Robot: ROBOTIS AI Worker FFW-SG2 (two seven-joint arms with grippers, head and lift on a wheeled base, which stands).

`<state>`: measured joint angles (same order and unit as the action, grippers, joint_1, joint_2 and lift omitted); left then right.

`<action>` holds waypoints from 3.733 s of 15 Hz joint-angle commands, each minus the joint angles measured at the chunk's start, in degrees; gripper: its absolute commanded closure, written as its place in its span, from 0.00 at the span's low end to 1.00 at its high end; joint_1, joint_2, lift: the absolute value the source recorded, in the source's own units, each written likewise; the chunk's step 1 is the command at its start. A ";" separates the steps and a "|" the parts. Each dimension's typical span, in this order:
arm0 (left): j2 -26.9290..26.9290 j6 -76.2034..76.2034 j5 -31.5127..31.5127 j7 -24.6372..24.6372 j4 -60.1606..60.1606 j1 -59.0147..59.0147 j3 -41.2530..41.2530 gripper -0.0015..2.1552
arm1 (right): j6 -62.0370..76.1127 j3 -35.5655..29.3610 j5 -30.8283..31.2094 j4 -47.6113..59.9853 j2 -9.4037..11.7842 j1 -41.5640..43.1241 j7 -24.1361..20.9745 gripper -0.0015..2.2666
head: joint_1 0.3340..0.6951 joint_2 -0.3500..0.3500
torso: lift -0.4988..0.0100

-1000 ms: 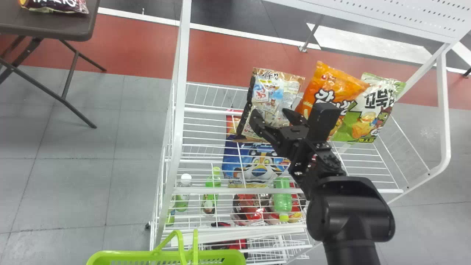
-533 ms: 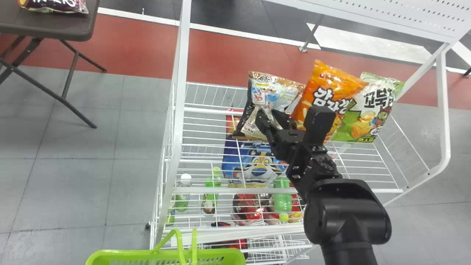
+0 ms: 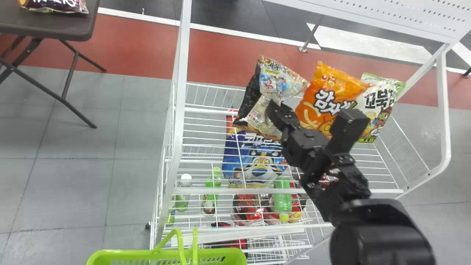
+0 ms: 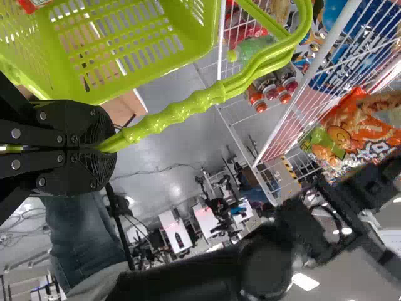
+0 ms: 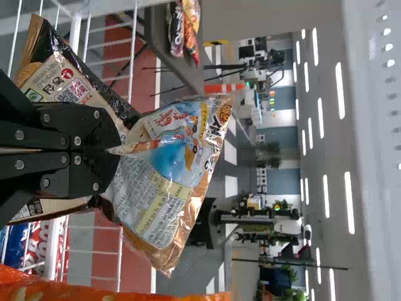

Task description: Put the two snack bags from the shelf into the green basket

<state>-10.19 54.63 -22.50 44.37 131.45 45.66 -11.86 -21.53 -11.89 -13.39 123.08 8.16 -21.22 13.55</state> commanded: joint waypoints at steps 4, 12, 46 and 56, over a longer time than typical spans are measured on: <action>0.09 0.00 0.18 -0.34 -0.14 0.13 -0.36 0.92 | -32.74 -8.41 -9.02 22.82 -0.25 -11.39 0.95 0.99 | 1.00 0.00 | 0.96; 0.09 0.00 0.18 -0.34 -0.14 0.13 -0.36 0.92 | -68.55 -18.43 -20.27 33.80 -2.45 -16.40 7.10 0.99 | 1.00 0.00 | 0.96; 0.09 -2.64 1.49 0.01 -0.32 1.27 -2.11 0.92 | 21.05 1.43 -0.94 11.04 -7.37 -24.40 2.18 0.05 | 1.00 0.00 | 0.96; 0.09 -3.34 1.32 0.80 -0.76 1.27 -1.50 0.92 | 20.69 3.54 0.82 9.63 -8.21 -25.19 -2.22 0.05 | 1.00 0.00 | 0.96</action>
<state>-10.11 51.31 -21.13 45.17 130.69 46.93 -13.42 -0.94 -8.66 -12.74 132.46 0.01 -46.22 11.47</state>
